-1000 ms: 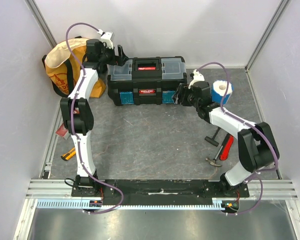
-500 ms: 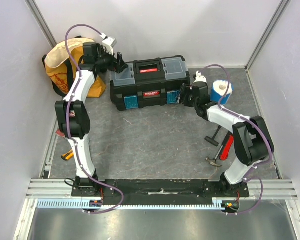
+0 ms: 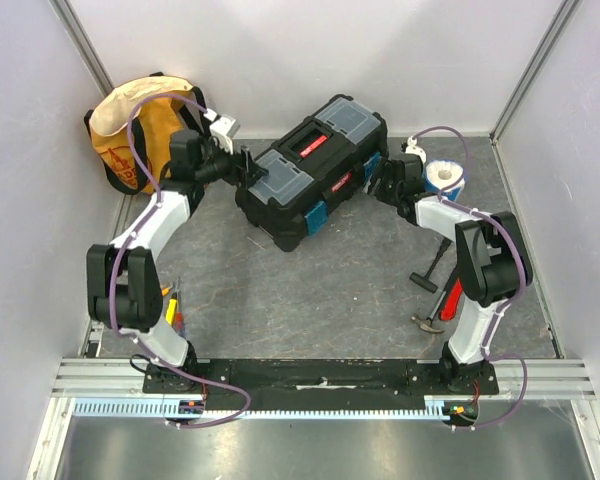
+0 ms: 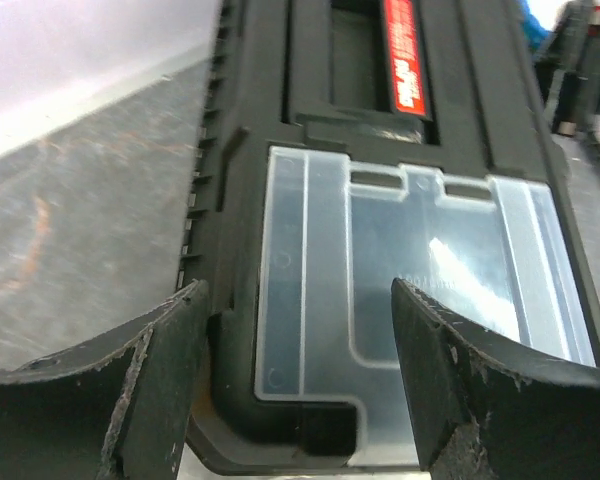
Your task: Pack the tool kit
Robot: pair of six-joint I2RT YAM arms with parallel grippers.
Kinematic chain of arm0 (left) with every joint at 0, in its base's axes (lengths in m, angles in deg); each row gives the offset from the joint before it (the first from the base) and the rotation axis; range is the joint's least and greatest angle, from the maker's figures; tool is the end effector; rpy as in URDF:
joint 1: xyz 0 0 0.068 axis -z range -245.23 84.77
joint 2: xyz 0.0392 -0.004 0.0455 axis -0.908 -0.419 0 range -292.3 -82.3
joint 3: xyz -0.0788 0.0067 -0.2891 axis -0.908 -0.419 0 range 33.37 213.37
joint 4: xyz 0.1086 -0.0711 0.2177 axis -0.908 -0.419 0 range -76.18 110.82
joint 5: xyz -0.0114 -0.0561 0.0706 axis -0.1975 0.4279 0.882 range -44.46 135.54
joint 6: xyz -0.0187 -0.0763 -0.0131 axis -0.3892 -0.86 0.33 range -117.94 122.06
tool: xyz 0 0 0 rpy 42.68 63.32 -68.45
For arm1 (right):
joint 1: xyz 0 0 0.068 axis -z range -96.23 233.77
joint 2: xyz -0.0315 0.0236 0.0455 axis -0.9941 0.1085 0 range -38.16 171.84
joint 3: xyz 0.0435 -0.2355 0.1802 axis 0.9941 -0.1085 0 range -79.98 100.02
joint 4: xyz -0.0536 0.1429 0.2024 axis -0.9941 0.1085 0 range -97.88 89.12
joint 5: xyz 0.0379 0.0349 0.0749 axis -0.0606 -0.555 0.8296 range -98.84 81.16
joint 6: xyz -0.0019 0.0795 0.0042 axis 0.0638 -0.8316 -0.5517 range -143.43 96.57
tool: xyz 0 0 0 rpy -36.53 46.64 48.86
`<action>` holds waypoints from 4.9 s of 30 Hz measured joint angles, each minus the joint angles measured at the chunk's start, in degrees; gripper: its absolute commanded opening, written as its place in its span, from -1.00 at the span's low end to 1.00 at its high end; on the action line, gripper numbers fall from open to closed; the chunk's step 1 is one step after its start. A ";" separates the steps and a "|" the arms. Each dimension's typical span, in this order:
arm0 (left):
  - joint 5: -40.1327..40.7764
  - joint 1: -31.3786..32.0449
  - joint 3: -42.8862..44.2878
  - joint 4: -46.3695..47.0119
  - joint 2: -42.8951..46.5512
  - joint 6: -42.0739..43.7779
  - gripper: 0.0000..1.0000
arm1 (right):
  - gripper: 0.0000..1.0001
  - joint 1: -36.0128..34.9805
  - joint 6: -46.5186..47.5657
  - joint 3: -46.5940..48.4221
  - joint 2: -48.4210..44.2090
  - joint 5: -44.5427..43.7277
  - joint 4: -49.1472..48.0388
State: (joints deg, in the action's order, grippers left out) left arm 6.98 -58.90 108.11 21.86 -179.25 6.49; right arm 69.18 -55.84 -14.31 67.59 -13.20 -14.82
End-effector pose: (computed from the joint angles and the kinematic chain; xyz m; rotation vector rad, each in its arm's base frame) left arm 0.4087 -0.0882 0.3232 0.6181 1.8098 -0.6716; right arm 0.4251 0.1052 0.2100 0.3807 2.1399 0.3933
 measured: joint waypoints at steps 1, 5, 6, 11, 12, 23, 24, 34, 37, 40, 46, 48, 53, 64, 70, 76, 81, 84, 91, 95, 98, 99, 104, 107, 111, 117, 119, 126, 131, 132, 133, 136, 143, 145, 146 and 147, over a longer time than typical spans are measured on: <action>0.31 0.57 -3.32 2.29 2.05 -2.10 0.57 | 0.60 -0.04 -0.24 0.66 0.66 0.13 -0.15; 3.15 2.47 -8.68 4.28 6.49 -8.15 0.62 | 0.67 -0.11 -1.05 2.62 1.14 -0.15 0.07; 4.13 2.71 -8.66 4.22 6.62 -9.14 0.65 | 0.68 -0.13 -1.33 3.30 1.11 -0.22 0.02; 9.01 3.08 -5.05 1.27 6.64 -13.64 0.90 | 0.86 -0.50 -2.62 3.87 -0.98 -1.09 0.66; 9.84 3.02 -3.74 0.83 6.58 -14.51 0.95 | 0.89 -0.59 -2.78 3.87 -1.84 -1.36 1.01; 9.38 2.64 7.10 -5.44 -1.14 -19.21 0.86 | 0.96 -0.98 -6.73 -1.20 -11.10 9.49 -3.48; 8.39 2.64 7.10 -6.75 -2.32 -19.63 0.83 | 0.96 -1.09 -7.50 -1.84 -10.99 11.15 -4.26; 3.23 1.62 5.81 -7.34 -5.46 -26.71 0.67 | 0.33 -2.75 -15.87 -2.62 -5.20 23.71 -13.53; 3.04 0.74 3.41 -4.31 -4.55 -28.15 0.65 | 0.15 -2.71 -18.16 -1.16 -2.34 26.43 -16.44; 3.17 -0.15 -1.05 -0.31 -2.19 -29.53 0.62 | 0.14 -3.02 -19.39 0.31 0.66 27.67 -18.01; 4.26 -1.07 -8.61 3.43 3.48 -30.69 0.60 | 0.25 -4.13 -21.31 1.18 3.93 27.58 -19.02; 4.57 -1.07 -10.78 3.54 5.64 -30.73 0.60 | 0.46 -4.22 -21.55 1.18 3.93 27.28 -18.58; 5.16 -1.05 -13.64 1.92 9.33 -30.75 0.69 | 0.96 -4.42 -21.64 0.81 3.72 24.30 -16.39; 5.33 -0.35 -13.84 -3.13 11.19 -30.77 0.89 | 0.96 -5.31 -21.07 -12.92 -8.63 22.03 -19.06; 5.16 -0.61 -13.84 -3.50 11.17 -32.52 0.75 | 0.96 -5.62 -22.14 -18.73 -9.66 26.25 -24.48; 2.80 -1.05 -13.99 -3.17 10.49 -35.32 0.72 | 0.96 -6.05 -24.41 -19.47 -7.48 29.70 -32.57; 2.21 -1.11 -14.08 -3.04 10.43 -35.65 0.68 | 0.96 -6.01 -27.06 -19.37 -2.49 31.76 -37.44; 2.32 -1.11 -14.08 -3.06 10.43 -35.63 0.68 | 0.96 -5.68 -28.44 -19.37 -0.33 32.85 -38.84; 2.49 -1.53 -14.08 -2.99 10.43 -35.63 0.67 | 0.96 -5.66 -33.64 -19.26 4.31 36.15 -46.93; 2.03 -1.84 -14.08 -2.58 10.16 -35.71 0.66 | 0.96 -5.66 -38.84 -19.26 7.80 38.18 -53.46; 0.81 -2.19 -14.05 -1.73 9.49 -36.06 0.67 | 0.96 -5.66 -41.66 -19.26 9.53 38.97 -56.85; 0.42 -2.29 -14.05 -1.33 9.25 -36.24 0.67 | 0.96 -5.66 -42.82 -19.26 10.27 39.30 -58.31; -1.38 -2.84 -14.03 0.28 8.22 -36.81 0.67 | 0.96 -5.66 -48.94 -18.58 13.18 41.44 -62.77; -1.62 -3.13 -14.03 0.81 7.96 -36.81 0.68 | 0.93 -5.79 -51.25 -17.66 14.32 42.73 -63.49; -1.62 -3.32 -14.03 1.25 7.78 -36.83 0.68 | 0.48 -6.05 -50.90 -17.49 14.47 42.97 -63.39; -1.38 -3.37 -14.01 1.42 7.61 -36.79 0.66 | -0.18 -6.16 -50.12 -17.46 14.99 43.06 -63.71; -1.22 -3.34 -13.94 1.38 7.56 -36.79 0.65 | -0.34 -6.19 -50.03 -17.46 14.99 42.88 -63.84; -0.31 -3.26 -13.94 1.27 7.61 -36.81 0.61 | -0.82 -6.47 -46.58 -17.46 11.80 41.44 -57.42; 2.10 -2.91 -13.79 0.42 7.96 -36.59 0.60 | -1.00 -6.91 -44.89 -16.76 9.70 40.35 -52.59; 2.86 -2.62 -13.64 0.04 8.09 -36.41 0.60 | -1.00 -6.93 -44.63 -16.72 9.51 40.24 -52.02; 3.85 -2.25 -13.42 -0.50 8.15 -36.22 0.60 | -1.00 -6.93 -44.48 -16.65 9.38 40.06 -51.65; 7.02 -0.90 -12.55 -1.86 8.39 -35.12 0.60 | -1.00 -6.93 -44.24 -16.63 9.25 39.85 -51.10; 11.76 0.96 -11.87 -3.04 8.55 -33.75 0.57 | -1.00 -6.93 -43.12 -16.55 8.31 39.30 -48.72; 12.28 1.20 -11.56 -3.45 8.41 -33.59 0.56 | -1.00 -6.93 -42.38 -16.39 7.63 39.01 -47.06; 12.74 1.36 -11.26 -3.89 8.20 -33.48 0.55 | -1.00 -6.93 -42.05 -16.35 7.32 38.88 -46.34; 13.18 1.57 -10.97 -4.26 8.07 -33.40 0.55 | -1.00 -6.93 -41.70 -16.35 6.99 38.71 -45.59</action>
State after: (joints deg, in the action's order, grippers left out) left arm 20.16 -57.32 97.14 17.59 -171.18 -26.91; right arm 62.25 -97.54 -30.66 74.59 25.51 -60.41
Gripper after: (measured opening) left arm 0.821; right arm 0.847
